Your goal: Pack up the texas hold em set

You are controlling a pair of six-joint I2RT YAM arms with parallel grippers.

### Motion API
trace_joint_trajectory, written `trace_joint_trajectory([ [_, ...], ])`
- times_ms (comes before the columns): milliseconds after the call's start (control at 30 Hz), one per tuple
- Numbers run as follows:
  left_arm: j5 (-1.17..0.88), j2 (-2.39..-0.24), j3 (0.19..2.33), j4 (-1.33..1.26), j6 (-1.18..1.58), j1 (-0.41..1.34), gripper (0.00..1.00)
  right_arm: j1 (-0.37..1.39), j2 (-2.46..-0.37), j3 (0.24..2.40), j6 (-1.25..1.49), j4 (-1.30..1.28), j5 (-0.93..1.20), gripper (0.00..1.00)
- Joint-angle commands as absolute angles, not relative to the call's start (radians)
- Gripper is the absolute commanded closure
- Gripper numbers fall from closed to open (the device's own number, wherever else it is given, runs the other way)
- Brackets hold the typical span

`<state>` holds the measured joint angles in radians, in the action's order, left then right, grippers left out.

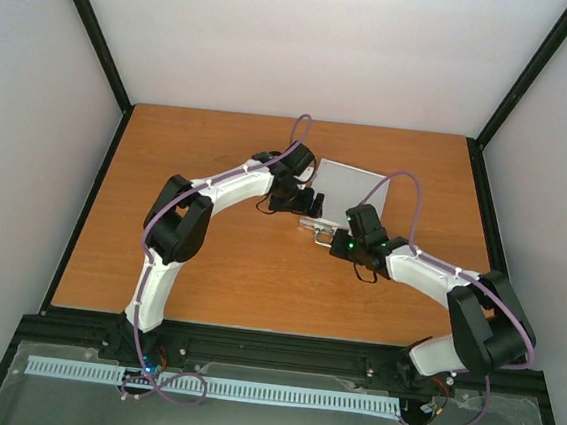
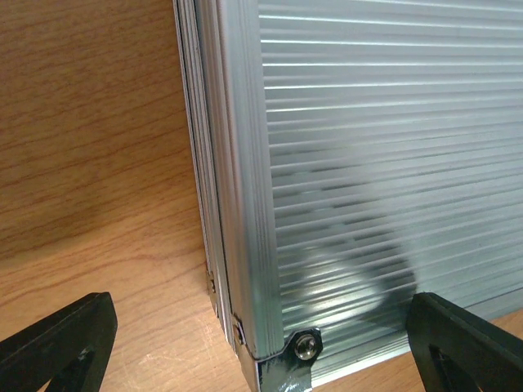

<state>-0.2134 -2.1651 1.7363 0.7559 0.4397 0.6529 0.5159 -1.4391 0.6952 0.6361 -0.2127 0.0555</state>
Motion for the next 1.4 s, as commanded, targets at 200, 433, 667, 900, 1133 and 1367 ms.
trace_joint_trajectory([
  [200, -0.155, -2.217, 1.687, 0.93, 0.388, 0.661, 0.0, 0.565, -1.439, 0.648, 0.699, -0.05, -0.051, 0.97],
  [433, -0.155, -2.232, 1.696, 0.934, 0.378, 0.661, 0.0, 0.571, -1.469, 0.646, 0.699, -0.002, -0.062, 0.97],
  [667, -0.156, -2.242, 1.695, 0.942, 0.373, 0.66, 0.0, 0.574, -1.544, 0.662, 0.715, 0.027, -0.063, 0.97],
  [900, -0.153, -2.237, 1.687, 0.95, 0.366, 0.661, 0.0, 0.577, -1.568, 0.623, 0.738, 0.106, -0.174, 0.97],
  [1133, -0.156, -2.242, 1.666, 0.947, 0.367, 0.66, 0.0, 0.577, -1.606, 0.564, 0.821, 0.169, -0.299, 0.97],
  [1367, -0.152, -2.232, 1.64, 0.956, 0.361, 0.661, 0.0, 0.576, -1.755, 0.57, 0.894, 0.294, -0.227, 0.97],
])
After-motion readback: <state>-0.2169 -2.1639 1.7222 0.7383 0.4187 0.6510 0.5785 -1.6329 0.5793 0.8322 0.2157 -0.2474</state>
